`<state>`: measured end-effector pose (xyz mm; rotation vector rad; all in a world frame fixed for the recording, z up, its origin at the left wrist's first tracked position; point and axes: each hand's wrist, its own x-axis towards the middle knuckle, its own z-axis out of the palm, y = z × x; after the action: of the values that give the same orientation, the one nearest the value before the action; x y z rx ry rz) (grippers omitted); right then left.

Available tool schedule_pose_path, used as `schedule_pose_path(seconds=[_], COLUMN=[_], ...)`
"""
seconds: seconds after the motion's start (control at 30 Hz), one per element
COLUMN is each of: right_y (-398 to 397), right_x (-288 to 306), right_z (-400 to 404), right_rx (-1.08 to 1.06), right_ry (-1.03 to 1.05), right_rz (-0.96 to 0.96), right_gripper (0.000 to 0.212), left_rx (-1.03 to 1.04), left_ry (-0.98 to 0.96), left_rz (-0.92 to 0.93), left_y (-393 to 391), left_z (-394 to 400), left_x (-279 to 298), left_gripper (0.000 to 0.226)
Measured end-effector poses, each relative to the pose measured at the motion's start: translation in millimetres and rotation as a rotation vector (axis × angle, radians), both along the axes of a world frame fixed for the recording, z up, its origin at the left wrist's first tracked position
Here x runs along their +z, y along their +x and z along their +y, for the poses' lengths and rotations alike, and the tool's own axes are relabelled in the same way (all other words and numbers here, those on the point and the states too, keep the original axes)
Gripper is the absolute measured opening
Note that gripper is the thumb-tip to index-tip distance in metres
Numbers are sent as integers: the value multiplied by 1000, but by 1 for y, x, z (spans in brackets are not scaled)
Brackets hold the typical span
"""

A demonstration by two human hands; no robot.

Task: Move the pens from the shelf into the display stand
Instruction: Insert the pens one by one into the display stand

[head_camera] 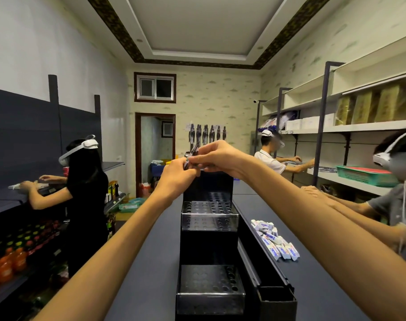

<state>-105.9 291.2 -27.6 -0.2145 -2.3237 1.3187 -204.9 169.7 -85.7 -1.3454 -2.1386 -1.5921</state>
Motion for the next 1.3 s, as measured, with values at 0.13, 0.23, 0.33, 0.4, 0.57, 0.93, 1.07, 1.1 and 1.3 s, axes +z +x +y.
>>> schedule_pose_path(seconds=[0.13, 0.23, 0.33, 0.4, 0.57, 0.93, 1.07, 1.1, 1.3], right_y=[-2, -4, -2, 1, 1, -12, -19, -21, -31], right_x=[-4, 5, 20, 29, 47, 42, 39, 38, 28], right_z=[1, 1, 7, 15, 38, 50, 50, 50, 59], right_rx=[-17, -77, -147, -218, -461, -566, -557, -555, -664], right_ry=[-72, -222, -304, -265, 64, 377, 367, 365, 529], right_rz=[115, 268, 397, 450, 500, 411, 372, 359, 183], right_gripper=[23, 11, 13, 16, 18, 22, 22, 23, 30], left_rx=[-6, 22, 49, 70, 165, 215, 209, 207, 202], left_ry=[-62, -119, -159, -188, -246, -256, -273, -278, -299], left_rz=[53, 118, 235, 342, 603, 718, 716, 717, 706], left_y=[0, -3, -7, -9, -15, -23, -22, -22, -24], left_z=[-2, -6, -14, -21, -33, -41, -42, -42, -45], left_x=[0, -1, -4, -6, -8, -13, -13, -14, -16], left_gripper=[10, 14, 11, 10, 16, 29, 29, 29, 26])
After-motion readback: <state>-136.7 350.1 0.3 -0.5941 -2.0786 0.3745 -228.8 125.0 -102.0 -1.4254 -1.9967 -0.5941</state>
